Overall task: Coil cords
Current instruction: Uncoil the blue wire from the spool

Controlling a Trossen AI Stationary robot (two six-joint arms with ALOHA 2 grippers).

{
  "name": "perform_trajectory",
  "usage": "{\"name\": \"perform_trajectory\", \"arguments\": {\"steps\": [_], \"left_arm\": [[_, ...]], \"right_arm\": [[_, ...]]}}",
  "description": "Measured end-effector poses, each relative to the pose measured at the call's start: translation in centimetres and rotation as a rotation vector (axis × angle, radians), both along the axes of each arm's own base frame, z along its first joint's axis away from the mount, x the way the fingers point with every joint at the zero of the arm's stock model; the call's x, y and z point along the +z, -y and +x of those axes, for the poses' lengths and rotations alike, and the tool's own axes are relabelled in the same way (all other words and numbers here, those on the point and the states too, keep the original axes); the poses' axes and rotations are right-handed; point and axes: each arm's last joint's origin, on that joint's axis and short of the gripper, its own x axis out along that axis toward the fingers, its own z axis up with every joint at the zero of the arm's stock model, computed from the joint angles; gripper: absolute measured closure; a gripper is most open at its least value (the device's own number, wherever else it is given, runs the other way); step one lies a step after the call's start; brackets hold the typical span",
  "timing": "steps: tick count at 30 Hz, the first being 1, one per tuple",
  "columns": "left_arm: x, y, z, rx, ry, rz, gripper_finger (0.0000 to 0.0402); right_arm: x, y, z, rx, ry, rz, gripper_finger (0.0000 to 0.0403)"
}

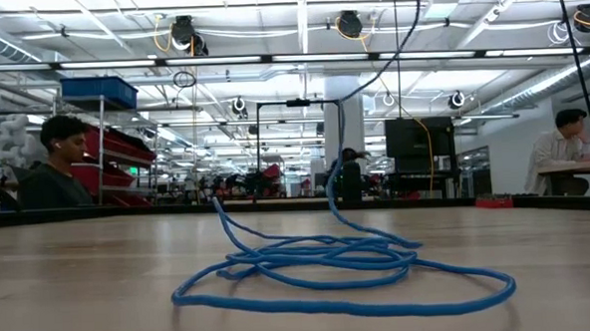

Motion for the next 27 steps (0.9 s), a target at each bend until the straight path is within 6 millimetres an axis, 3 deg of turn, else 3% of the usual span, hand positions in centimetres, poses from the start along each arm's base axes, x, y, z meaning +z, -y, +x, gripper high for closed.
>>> {"name": "perform_trajectory", "arguments": {"steps": [7, 18, 27], "left_arm": [[0.0, -0.1, 0.0, 0.02, -0.004, -0.002, 0.04], [0.0, -0.2, 0.1, 0.025, -0.004, -0.001, 0.04], [0.0, -0.3, 0.2, 0.03, -0.004, -0.002, 0.04]], "right_arm": [[0.4, -0.9, -0.1, 0.037, 0.048, 0.013, 0.0338], [4.6, -2.3, 2.1, 0.132, 0.511, 0.072, 0.0265], [2.0, -3.5, 4.7, 0.164, 0.587, -0.046, 0.025]]}}
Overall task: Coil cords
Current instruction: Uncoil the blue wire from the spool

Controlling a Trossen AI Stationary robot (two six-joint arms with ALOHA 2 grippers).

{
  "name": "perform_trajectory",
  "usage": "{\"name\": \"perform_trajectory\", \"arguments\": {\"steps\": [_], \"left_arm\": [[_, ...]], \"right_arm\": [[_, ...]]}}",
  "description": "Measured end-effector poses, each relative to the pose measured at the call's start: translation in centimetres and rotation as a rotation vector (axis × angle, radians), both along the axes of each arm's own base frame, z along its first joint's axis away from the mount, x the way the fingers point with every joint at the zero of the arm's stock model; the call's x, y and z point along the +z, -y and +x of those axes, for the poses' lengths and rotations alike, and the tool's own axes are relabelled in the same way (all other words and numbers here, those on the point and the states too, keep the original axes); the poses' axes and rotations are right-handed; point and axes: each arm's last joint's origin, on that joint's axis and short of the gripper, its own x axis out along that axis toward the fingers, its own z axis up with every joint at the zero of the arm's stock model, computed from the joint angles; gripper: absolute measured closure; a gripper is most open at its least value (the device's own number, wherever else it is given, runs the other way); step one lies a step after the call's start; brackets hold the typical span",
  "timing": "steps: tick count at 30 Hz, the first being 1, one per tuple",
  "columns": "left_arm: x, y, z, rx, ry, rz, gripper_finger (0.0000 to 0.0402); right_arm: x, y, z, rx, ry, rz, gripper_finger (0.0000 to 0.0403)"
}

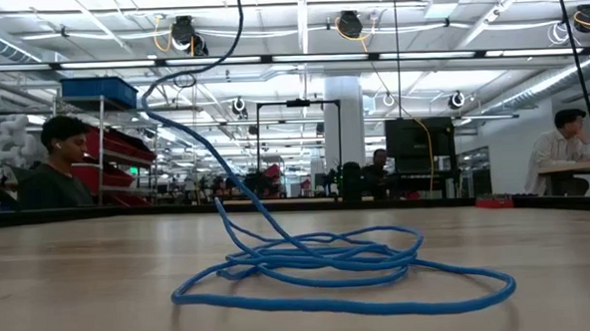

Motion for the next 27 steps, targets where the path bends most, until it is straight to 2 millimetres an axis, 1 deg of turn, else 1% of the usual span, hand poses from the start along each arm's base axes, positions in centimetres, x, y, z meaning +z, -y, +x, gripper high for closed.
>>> {"name": "perform_trajectory", "arguments": {"steps": [5, 9, 12, 18, 19, 23, 27], "left_arm": [[0.0, 0.0, 0.0, -0.001, -0.001, 0.001, 0.04], [0.0, 0.0, 0.0, -0.002, -0.002, 0.003, 0.04], [0.0, 0.0, 0.0, -0.002, -0.001, 0.003, 0.04], [0.0, -0.1, 0.1, 0.0, -0.001, 0.003, 0.04], [0.0, -0.1, 0.1, 0.0, -0.002, 0.004, 0.04], [-0.1, -0.1, 0.1, 0.0, -0.004, 0.008, 0.04], [-0.2, 0.0, 0.1, -0.004, -0.018, 0.027, 0.04]], "right_arm": [[-0.6, 0.4, 0.9, -0.04, 0.02, -0.005, 0.0259], [-1.2, 0.7, 1.4, -0.053, 0.011, -0.011, 0.0277], [-1.4, 0.7, 1.5, -0.056, 0.007, -0.013, 0.0306], [-1.2, 0.4, 1.3, -0.047, 0.022, -0.026, 0.0389], [-1.1, 0.4, 1.3, -0.048, 0.025, -0.029, 0.0396], [-1.0, 0.0, 0.9, -0.082, 0.024, -0.033, 0.0397], [-0.1, -0.2, 0.0, -0.144, 0.043, -0.036, 0.0401]]}}
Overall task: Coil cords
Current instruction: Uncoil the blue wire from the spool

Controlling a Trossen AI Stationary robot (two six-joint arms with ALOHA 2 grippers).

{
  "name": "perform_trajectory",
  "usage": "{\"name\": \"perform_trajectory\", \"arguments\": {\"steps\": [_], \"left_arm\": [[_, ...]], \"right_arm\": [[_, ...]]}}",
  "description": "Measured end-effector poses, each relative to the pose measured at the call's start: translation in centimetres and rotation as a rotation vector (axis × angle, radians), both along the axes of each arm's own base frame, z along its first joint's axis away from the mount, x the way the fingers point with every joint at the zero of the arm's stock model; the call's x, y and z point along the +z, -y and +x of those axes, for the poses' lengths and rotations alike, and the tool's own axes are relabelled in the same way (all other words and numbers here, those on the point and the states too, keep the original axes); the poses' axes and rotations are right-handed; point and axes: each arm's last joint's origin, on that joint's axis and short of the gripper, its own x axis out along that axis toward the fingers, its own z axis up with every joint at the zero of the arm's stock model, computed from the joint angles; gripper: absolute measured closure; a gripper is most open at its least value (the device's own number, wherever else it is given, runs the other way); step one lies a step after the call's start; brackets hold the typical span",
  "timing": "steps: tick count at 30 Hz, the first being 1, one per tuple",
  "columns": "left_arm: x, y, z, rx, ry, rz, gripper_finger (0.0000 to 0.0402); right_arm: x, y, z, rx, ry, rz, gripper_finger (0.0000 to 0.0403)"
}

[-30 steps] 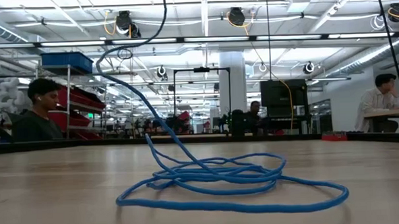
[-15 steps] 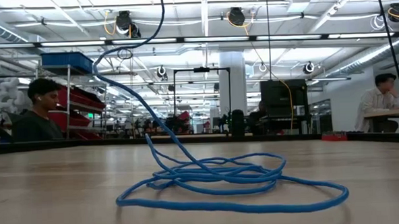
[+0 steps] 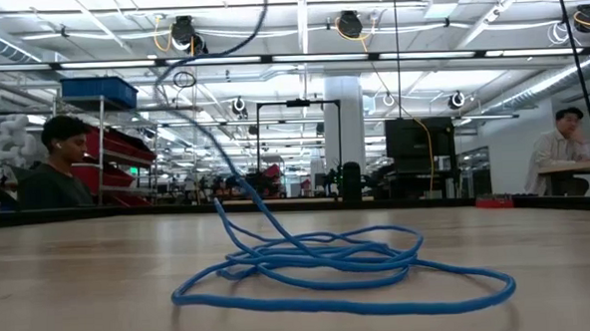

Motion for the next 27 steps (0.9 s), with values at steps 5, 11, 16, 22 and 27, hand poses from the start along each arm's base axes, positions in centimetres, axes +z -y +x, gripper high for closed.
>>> {"name": "perform_trajectory", "arguments": {"steps": [5, 11, 16, 22, 27], "left_arm": [[-0.8, 0.1, 0.1, 0.001, -0.06, 0.083, 0.04], [-0.9, -0.4, 0.6, 0.022, -0.071, 0.096, 0.04], [-1.0, -0.9, 1.1, 0.044, -0.072, 0.084, 0.04], [-1.1, -1.4, 1.7, 0.068, -0.055, 0.032, 0.04], [-1.1, -1.6, 1.9, 0.078, -0.045, 0.008, 0.04]], "right_arm": [[1.8, -0.7, -1.7, -0.021, 0.04, -0.012, 0.0401], [3.3, -1.5, -3.0, 0.011, 0.107, -0.007, 0.0402], [3.5, -1.8, -3.1, 0.089, 0.129, -0.002, 0.0402], [3.3, -1.5, -2.6, 0.136, 0.133, 0.025, 0.0403], [3.0, -1.3, -2.1, 0.189, 0.13, 0.056, 0.0403]]}}
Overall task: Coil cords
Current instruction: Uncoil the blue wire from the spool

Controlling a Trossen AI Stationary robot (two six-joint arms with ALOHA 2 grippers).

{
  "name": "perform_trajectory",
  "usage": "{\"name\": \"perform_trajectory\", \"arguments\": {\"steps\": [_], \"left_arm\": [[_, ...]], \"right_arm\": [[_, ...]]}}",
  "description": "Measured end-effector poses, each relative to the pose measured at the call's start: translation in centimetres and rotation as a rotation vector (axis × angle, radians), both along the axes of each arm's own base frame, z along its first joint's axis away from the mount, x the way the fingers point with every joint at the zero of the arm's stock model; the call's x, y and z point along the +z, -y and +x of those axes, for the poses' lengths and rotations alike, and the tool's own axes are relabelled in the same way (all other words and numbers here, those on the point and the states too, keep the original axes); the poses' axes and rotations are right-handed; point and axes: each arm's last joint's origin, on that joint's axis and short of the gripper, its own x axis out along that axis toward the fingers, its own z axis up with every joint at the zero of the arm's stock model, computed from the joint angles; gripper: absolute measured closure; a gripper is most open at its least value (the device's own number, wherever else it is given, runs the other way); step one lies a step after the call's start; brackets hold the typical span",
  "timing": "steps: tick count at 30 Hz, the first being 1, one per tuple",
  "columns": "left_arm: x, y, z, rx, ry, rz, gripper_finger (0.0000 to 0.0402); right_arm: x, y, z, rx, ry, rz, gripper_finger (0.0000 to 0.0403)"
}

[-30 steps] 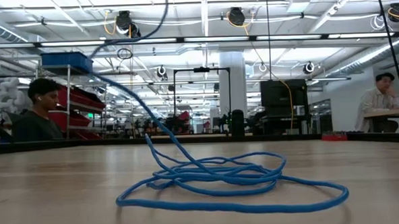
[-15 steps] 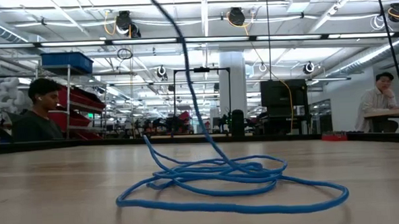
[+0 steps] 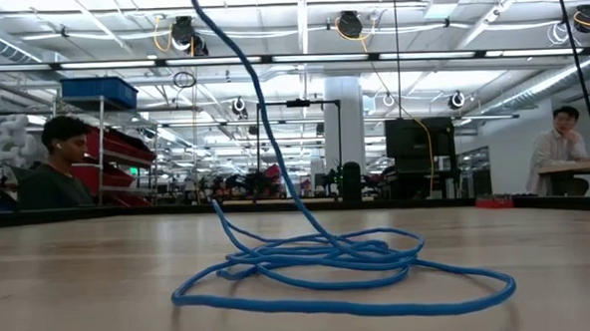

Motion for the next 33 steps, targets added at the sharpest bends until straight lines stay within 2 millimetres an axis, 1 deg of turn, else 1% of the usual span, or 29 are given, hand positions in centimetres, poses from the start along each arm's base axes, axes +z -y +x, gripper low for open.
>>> {"name": "perform_trajectory", "arguments": {"steps": [5, 8, 10, 15, 23, 33], "left_arm": [[0.0, 0.0, 0.0, 0.001, 0.01, -0.023, 0.04], [0.0, 0.0, 0.0, 0.001, 0.011, -0.024, 0.04], [0.0, 0.0, 0.0, 0.001, 0.011, -0.024, 0.04], [0.0, 0.0, 0.0, 0.001, 0.013, -0.027, 0.04], [0.3, 0.2, -0.3, -0.011, 0.032, -0.049, 0.04], [1.2, 1.2, -1.2, -0.054, 0.052, -0.072, 0.04]], "right_arm": [[-0.9, 0.1, 0.6, 0.001, -0.03, -0.011, 0.0403], [-1.3, 0.2, 1.0, 0.053, -0.043, -0.022, 0.0403], [-1.4, 0.4, 1.3, 0.082, -0.06, -0.006, 0.0403], [-2.1, 1.1, 1.8, 0.081, -0.125, -0.01, 0.0403], [-4.2, 1.8, 1.9, 0.054, -0.318, -0.065, 0.0403], [-6.1, 3.6, 2.2, -0.022, -0.521, -0.06, 0.0401]]}}
